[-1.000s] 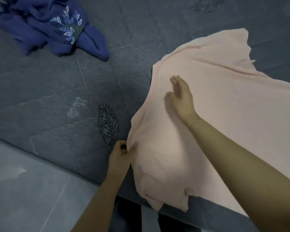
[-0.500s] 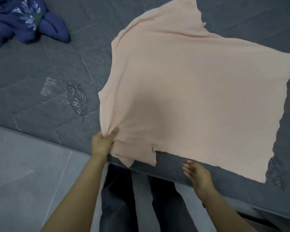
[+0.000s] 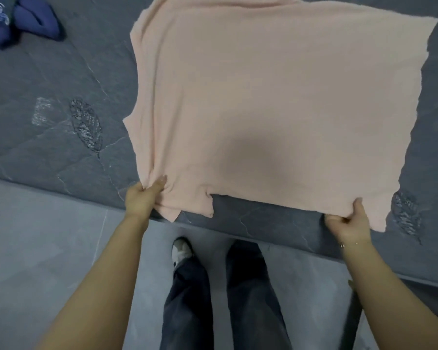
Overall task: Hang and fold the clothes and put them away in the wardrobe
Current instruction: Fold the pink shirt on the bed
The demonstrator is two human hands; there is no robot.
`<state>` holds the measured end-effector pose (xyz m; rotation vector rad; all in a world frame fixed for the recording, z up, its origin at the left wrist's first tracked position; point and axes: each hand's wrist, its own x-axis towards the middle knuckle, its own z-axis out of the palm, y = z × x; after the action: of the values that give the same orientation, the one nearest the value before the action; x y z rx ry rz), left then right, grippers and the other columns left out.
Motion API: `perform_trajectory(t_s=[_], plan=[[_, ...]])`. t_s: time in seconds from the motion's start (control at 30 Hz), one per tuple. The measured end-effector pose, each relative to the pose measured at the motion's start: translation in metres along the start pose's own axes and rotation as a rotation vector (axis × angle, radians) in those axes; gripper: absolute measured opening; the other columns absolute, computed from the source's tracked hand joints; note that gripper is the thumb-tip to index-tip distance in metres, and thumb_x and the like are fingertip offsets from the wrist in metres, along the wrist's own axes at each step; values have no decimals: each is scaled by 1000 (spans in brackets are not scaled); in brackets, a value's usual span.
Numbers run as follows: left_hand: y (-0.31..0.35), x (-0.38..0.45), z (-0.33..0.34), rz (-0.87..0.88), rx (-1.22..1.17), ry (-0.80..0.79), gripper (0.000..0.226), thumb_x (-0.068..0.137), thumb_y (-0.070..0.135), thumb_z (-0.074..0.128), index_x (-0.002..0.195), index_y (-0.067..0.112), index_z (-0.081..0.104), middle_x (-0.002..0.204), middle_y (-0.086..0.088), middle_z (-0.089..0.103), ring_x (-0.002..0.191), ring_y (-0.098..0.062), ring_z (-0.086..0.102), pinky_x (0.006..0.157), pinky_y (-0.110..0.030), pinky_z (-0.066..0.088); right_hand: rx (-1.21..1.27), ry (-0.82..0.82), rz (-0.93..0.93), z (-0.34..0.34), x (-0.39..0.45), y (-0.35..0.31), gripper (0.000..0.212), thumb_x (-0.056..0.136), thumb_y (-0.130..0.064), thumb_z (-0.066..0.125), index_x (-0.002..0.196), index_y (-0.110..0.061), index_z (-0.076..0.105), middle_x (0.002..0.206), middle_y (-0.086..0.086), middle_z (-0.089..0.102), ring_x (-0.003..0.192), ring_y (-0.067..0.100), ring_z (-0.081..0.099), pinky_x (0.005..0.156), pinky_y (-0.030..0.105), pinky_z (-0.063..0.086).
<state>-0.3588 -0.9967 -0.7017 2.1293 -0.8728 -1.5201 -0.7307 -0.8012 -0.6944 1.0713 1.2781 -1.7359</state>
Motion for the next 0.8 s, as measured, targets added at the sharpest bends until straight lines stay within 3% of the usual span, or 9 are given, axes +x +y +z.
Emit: perform_trajectory(t_s=[0.17,0.33,0.4,0.5,0.57,0.63,0.73,0.8], plan=[[11,-12,-19,224,-67,72,25,92,39,64,105,18,68,97,14,70,82,7,65,69,-10,51,7,56,-139,-24,-8,-31,27,92,-26,63,118,-19,65,114,-7,69,110,7,64,91,24,53],[-9,-3,-35,230,186,99,31,91,33,67,103,4,65,95,-5,65,80,-12,58,63,-21,46,-114,63,-191,-52,-4,-46,12,96,-34,54,89,-24,59,66,-14,72,61,-4,64,62,9,50],[-25,1,-37,140,275,77,31,90,34,68,94,5,60,92,-7,60,82,-18,53,63,-27,42,-234,119,-192,-65,4,-42,18,101,-35,45,86,-28,53,59,-19,68,58,-5,62,60,10,50],[-41,0,-43,20,268,-18,40,82,46,74,88,10,56,88,-1,57,80,-17,53,70,-25,43,-308,105,-215,-80,11,-37,20,103,-40,41,94,-31,56,70,-22,71,77,-6,64,75,13,52],[-45,-3,-46,-17,234,-129,41,76,48,78,95,15,65,97,9,67,88,-10,61,81,-26,47,-317,63,-233,-83,13,-38,18,100,-43,47,98,-30,59,82,-20,72,85,-5,65,80,14,53],[-47,-11,-44,-12,266,-203,40,72,44,82,103,24,67,100,16,70,94,-2,63,80,-20,47,-340,10,-235,-84,13,-39,17,97,-44,51,99,-30,61,86,-20,74,90,-4,66,84,14,53],[-49,-30,-32,107,212,-145,36,82,37,75,113,23,65,104,21,67,98,6,60,78,-10,44,-359,-60,-196,-83,12,-38,17,96,-43,54,101,-30,62,91,-18,74,94,-2,67,87,17,54],[-46,-43,-25,234,107,-48,33,92,33,65,119,14,64,112,11,67,106,1,61,83,-8,44,-379,-85,-167,-76,11,-37,16,94,-41,57,102,-29,63,96,-15,74,94,1,69,86,18,55]])
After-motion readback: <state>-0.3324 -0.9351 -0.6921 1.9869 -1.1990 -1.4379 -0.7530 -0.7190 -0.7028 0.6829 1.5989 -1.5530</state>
